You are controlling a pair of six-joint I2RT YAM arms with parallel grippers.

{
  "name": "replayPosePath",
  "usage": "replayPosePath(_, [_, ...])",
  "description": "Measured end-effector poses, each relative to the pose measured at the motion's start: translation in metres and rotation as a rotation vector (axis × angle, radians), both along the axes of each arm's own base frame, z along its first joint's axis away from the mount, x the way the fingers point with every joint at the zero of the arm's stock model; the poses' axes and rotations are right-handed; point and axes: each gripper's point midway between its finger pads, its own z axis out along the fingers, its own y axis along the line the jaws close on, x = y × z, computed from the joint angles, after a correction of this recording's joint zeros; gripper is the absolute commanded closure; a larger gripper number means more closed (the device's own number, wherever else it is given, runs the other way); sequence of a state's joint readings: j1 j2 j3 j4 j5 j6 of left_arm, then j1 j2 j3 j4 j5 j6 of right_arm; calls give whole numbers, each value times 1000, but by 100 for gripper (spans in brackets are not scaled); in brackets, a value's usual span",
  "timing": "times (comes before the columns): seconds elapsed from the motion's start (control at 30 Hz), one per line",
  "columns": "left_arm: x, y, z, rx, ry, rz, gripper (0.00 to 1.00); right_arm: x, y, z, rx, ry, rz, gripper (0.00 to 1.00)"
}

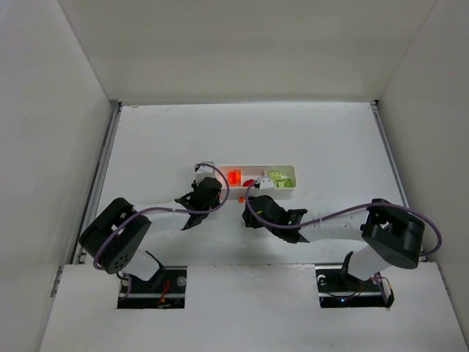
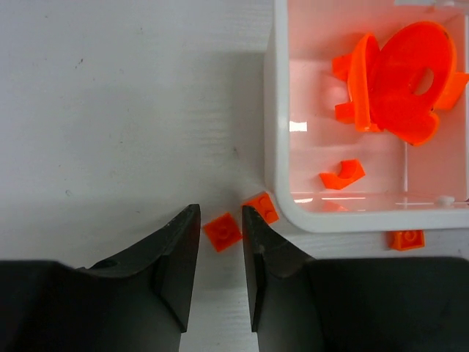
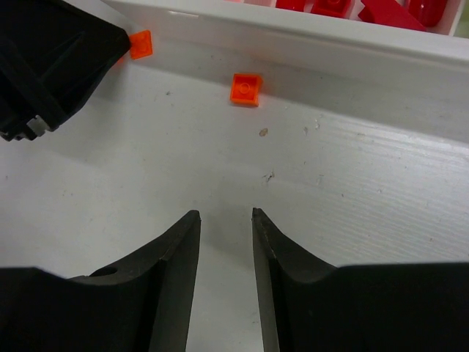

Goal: Sort the legos into containers by color

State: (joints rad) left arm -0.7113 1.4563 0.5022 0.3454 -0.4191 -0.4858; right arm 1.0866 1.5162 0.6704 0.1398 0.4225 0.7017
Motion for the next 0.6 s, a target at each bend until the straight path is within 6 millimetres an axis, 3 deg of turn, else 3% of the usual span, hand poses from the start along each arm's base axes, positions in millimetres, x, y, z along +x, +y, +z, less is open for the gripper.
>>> replayPosePath(0.2, [1, -2, 0, 2, 3, -5, 83, 0, 1, 1, 7, 1, -3, 58])
replayPosePath(0.43, [-6, 1, 3, 9, 17, -10, 83, 0, 1, 1, 7, 1, -3, 53])
replayPosePath(0.5, [-8, 1, 6, 4, 15, -11, 81, 0, 1, 1, 7, 1, -3, 53])
replayPosePath(0.6, [-10, 0, 7, 0, 18, -16, 70, 0, 1, 2, 10, -1, -3, 53])
